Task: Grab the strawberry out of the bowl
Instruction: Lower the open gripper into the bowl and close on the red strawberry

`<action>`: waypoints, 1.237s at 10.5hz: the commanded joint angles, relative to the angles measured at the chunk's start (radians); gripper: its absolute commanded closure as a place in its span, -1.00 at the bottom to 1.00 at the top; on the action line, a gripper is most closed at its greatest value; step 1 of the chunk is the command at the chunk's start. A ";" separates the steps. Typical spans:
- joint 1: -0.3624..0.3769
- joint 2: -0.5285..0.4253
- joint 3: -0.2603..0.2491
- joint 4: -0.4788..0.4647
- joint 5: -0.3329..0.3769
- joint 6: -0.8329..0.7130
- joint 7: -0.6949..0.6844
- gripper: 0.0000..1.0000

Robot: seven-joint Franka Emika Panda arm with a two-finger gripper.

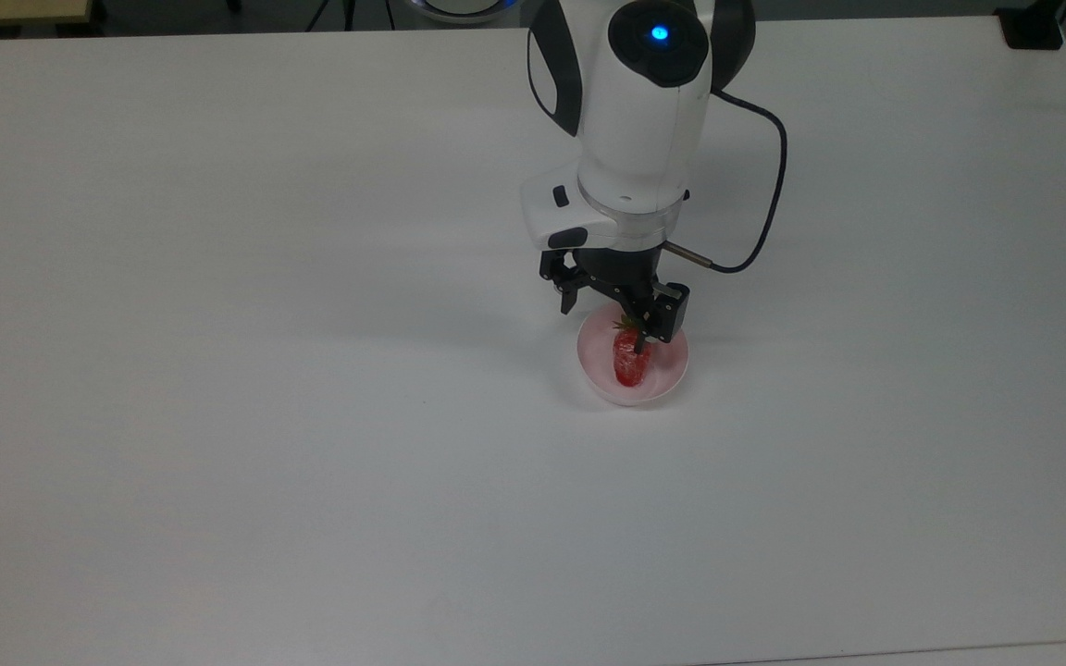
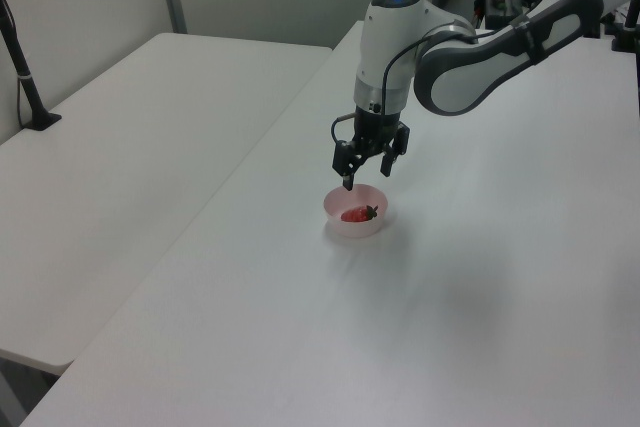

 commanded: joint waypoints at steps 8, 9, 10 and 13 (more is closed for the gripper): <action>0.034 0.077 0.012 0.010 -0.094 0.093 0.119 -0.71; 0.035 0.085 0.012 0.012 -0.096 0.093 0.119 -0.69; 0.034 0.085 0.012 0.010 -0.097 0.093 0.119 -0.52; 0.037 0.088 0.012 0.010 -0.115 0.095 0.117 0.05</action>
